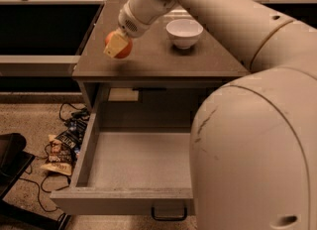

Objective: Pick apple from top drawer and place on counter

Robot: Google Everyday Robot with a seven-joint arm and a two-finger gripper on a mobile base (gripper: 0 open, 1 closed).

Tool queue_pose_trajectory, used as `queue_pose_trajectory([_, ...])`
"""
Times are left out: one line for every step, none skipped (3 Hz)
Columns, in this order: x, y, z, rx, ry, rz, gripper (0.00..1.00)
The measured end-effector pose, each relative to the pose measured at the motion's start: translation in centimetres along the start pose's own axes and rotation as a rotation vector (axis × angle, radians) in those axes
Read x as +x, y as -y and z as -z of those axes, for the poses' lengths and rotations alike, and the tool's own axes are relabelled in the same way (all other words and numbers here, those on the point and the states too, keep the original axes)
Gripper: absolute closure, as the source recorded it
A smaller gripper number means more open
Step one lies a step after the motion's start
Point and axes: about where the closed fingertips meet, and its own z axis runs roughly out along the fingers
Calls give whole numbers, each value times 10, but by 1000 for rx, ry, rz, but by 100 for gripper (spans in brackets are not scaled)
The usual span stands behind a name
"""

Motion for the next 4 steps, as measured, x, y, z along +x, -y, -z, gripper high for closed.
queue_pose_trajectory([33, -11, -37, -2, -44, -37, 100])
queue_pose_trajectory([39, -13, -41, -3, -44, -47, 81])
queue_pose_trajectory([33, -12, -35, -3, -44, -47, 58])
queue_pose_trajectory([32, -12, -33, -4, -44, -47, 34])
